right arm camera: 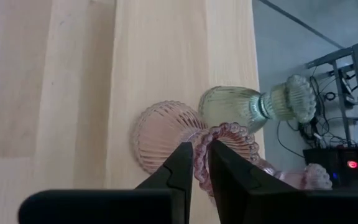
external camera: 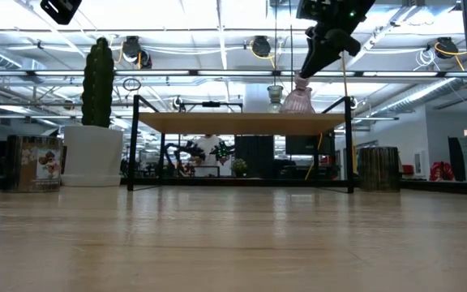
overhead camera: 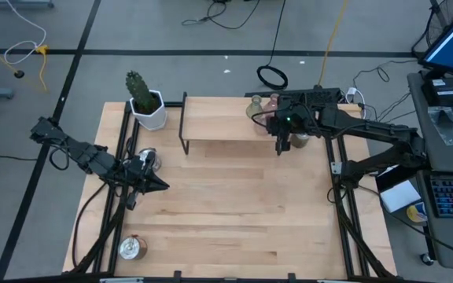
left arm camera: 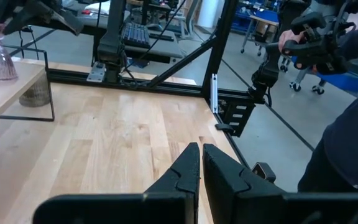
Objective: Pick & Place candle stick holders
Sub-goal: Put the pink scented candle on the shelf
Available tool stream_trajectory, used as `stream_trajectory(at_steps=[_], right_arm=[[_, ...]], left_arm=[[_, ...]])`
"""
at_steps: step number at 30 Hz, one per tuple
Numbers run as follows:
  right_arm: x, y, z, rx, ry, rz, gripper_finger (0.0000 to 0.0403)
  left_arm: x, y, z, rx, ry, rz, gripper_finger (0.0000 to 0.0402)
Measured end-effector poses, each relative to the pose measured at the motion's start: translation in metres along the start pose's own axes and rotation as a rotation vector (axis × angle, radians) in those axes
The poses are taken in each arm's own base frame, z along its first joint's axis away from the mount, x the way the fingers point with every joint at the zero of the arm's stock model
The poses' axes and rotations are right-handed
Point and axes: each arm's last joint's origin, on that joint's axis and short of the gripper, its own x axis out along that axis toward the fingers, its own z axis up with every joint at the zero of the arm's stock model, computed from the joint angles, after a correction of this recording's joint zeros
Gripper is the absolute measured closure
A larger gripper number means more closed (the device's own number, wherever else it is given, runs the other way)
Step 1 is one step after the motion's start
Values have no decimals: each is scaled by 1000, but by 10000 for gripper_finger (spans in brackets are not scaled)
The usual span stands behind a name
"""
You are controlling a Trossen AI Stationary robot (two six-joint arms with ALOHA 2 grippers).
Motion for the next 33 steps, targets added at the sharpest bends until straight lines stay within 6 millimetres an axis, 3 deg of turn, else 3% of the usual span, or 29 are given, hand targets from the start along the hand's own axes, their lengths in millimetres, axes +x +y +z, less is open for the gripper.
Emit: stream_trajectory(at_steps=[6,25,33], right_arm=[[1,-1,-2,-15,50,-68,361],[1,-1,0,-35,25,-46,357],[1,-1,0,-36,26,-46,357]], left_arm=[[0,0,0,7,1,0,380],[0,0,0,7,0,1,380],[0,2,1,6,-21,78,380]])
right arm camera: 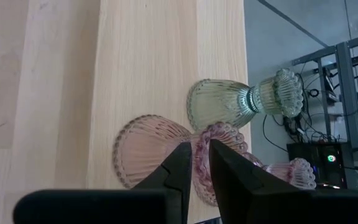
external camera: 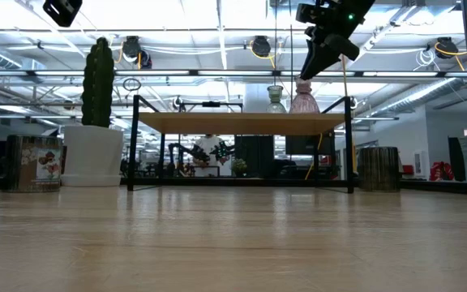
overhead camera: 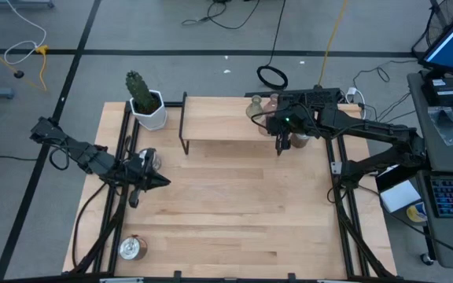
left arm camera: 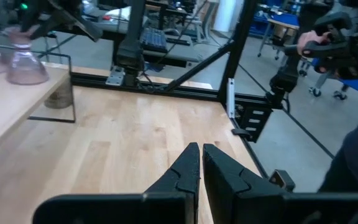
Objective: Pick & Place candle stick holders
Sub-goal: Put the pink scented candle on the shelf, then put the orange scented candle on the shelf
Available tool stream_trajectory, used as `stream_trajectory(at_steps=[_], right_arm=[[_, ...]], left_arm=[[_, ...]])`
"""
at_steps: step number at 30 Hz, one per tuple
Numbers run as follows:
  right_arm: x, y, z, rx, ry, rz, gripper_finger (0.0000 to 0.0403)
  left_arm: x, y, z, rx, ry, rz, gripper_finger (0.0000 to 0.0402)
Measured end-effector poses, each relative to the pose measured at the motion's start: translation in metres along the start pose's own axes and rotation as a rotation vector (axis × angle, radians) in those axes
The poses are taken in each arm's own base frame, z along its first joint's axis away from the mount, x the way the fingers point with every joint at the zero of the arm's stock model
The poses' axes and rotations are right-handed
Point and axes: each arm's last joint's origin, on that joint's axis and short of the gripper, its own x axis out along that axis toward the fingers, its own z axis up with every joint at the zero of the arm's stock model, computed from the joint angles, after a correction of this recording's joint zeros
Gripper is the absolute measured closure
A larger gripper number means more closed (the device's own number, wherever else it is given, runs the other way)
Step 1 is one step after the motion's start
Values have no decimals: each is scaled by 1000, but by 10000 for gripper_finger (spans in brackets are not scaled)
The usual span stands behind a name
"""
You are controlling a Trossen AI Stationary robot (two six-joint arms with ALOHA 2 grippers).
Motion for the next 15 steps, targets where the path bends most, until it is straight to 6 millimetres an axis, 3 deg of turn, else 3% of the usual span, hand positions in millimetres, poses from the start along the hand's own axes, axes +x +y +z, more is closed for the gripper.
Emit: stream_trajectory(at_steps=[5,15], right_arm=[[0,-1,2,10,-23,-15,349],[0,-3,5,18,-48,-31,281]], left_arm=[[0,0,0,0,-2,6,380],[0,0,0,-1,-2,6,380]])
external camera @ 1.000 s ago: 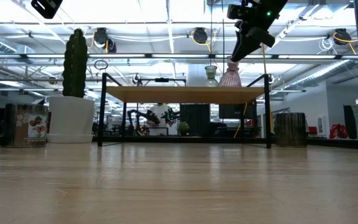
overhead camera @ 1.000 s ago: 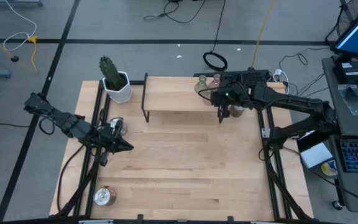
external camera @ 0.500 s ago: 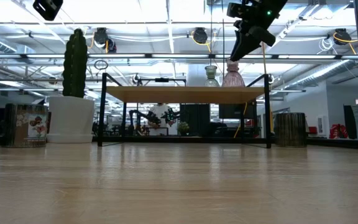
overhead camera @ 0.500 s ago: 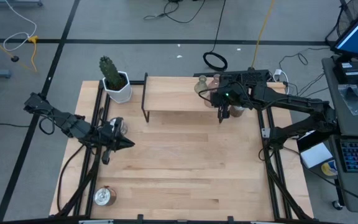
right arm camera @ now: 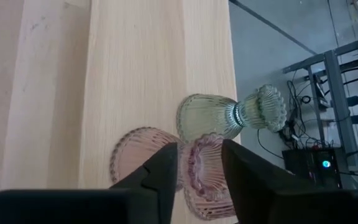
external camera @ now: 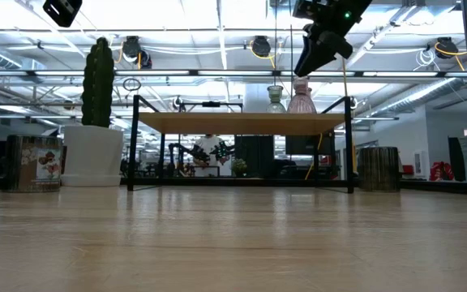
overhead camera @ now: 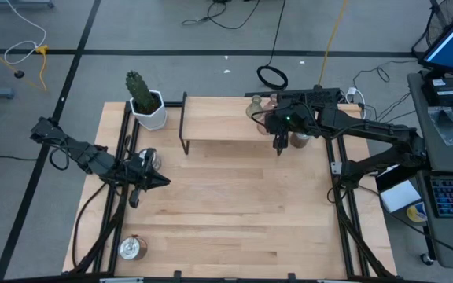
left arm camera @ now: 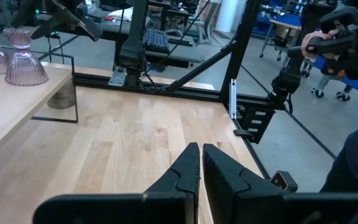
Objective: Pick & Place candle stick holders
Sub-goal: Put the orange scented candle on the shelf
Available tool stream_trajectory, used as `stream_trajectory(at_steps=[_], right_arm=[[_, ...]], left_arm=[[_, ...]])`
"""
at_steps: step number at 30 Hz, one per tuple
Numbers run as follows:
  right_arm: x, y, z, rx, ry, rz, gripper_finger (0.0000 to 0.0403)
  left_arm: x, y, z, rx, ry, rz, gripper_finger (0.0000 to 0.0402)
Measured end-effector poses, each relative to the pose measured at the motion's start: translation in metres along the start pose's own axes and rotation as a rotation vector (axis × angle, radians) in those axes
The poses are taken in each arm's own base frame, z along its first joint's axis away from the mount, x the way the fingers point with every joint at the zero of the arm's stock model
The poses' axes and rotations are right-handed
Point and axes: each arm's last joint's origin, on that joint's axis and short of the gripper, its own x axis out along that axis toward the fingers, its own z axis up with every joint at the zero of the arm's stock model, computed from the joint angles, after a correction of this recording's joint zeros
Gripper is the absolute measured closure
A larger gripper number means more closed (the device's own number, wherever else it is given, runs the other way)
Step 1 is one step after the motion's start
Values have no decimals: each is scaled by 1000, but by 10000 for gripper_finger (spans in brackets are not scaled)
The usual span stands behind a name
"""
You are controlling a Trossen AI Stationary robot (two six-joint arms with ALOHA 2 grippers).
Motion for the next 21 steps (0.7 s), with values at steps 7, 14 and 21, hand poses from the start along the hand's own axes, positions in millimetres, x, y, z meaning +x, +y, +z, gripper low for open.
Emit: stream_trajectory(at_steps=[7,14,21], right_arm=[[-13,0,11,-11,-114,-46,260],[-42,0,18,19,-200,-175,259],[-71,2,9,218,-172,-291,259]], left_arm=[[0,0,0,0,0,0,380],[0,0,0,-6,-2,-1,380],[0,-1,3,-12,-29,-9,380]])
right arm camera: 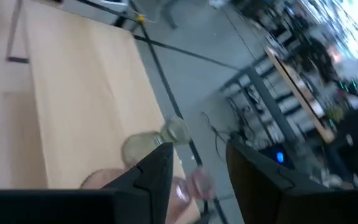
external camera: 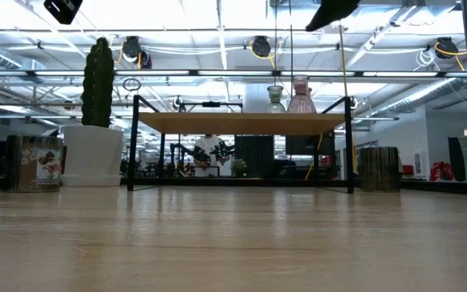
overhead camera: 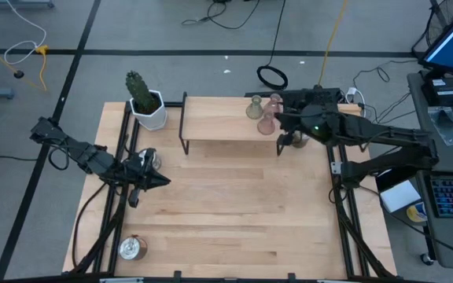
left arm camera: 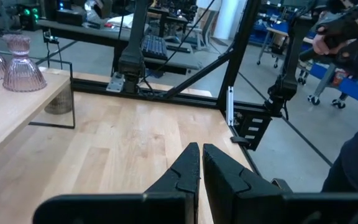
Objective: Pick & Place candle stick holders
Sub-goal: Put the orange scented candle on the shelf
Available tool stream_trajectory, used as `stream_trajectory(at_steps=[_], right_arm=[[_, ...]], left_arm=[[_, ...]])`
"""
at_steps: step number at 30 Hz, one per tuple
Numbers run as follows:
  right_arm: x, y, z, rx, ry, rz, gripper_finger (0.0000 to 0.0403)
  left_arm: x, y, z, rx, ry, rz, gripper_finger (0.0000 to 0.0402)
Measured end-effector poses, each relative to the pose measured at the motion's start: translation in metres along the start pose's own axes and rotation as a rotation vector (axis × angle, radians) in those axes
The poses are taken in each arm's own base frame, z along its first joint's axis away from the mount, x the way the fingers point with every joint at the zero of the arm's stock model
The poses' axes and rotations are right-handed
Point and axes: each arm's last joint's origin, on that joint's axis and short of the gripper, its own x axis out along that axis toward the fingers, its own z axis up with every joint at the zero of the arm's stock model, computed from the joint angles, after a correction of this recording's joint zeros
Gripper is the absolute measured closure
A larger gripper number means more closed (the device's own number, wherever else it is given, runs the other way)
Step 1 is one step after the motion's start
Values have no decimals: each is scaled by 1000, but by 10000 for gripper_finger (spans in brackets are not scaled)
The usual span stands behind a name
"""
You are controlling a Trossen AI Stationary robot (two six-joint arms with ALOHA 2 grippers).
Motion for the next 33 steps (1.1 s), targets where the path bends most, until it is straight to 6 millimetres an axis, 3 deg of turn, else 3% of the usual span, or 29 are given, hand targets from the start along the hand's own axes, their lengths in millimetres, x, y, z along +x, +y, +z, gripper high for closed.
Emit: stream_trajectory(at_steps=[19,26,33], right_arm=[[-39,-12,-26,343,107,-59,259],[-56,-21,-33,483,63,101,261],[-72,-28,-38,590,15,231,301]], left_arm=[[0,-1,2,-63,-18,-10,380],[0,-1,2,-86,-18,-10,380],[0,-1,2,-79,-19,-6,380]])
